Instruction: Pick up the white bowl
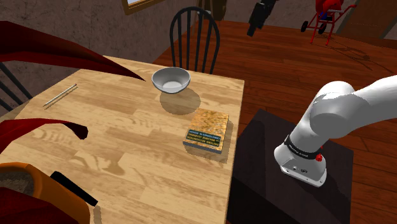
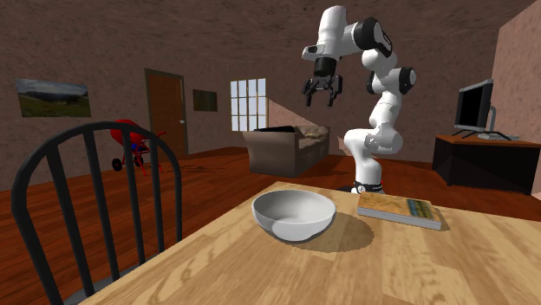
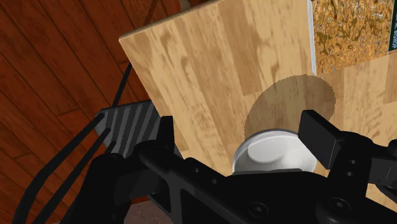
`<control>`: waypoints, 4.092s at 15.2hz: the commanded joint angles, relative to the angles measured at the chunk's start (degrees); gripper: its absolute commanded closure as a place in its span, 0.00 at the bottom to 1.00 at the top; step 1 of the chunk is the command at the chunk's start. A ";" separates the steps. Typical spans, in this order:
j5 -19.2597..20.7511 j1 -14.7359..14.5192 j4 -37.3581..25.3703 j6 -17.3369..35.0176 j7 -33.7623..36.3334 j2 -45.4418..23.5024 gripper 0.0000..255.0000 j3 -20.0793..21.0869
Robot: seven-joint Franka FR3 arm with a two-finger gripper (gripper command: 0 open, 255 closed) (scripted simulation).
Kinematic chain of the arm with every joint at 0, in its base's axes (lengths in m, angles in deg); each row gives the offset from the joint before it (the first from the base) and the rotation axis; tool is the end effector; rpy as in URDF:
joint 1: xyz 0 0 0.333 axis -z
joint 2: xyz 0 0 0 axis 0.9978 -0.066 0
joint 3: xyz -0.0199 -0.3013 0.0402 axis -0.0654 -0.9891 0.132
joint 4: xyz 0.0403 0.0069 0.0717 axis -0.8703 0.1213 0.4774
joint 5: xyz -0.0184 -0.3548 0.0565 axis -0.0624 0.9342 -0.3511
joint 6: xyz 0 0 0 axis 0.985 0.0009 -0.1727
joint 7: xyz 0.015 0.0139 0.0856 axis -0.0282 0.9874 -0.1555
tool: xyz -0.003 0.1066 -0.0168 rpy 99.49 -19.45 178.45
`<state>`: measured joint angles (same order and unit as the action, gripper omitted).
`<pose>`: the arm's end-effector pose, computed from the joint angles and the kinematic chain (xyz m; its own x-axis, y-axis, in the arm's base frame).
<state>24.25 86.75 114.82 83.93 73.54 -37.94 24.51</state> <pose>0.2921 -0.0412 0.6282 0.9827 0.0553 0.1765 0.0486 -0.9979 0.0425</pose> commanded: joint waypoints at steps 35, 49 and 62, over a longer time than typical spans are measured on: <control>-13.46 -3.91 -15.37 38.11 5.14 -52.78 0.00 1.21; -13.53 -3.91 -15.15 38.52 5.06 -52.96 1.00 1.22; -12.23 -3.90 -21.07 29.28 6.66 -49.56 1.00 0.98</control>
<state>11.94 82.83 94.44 114.09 80.11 -87.72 25.52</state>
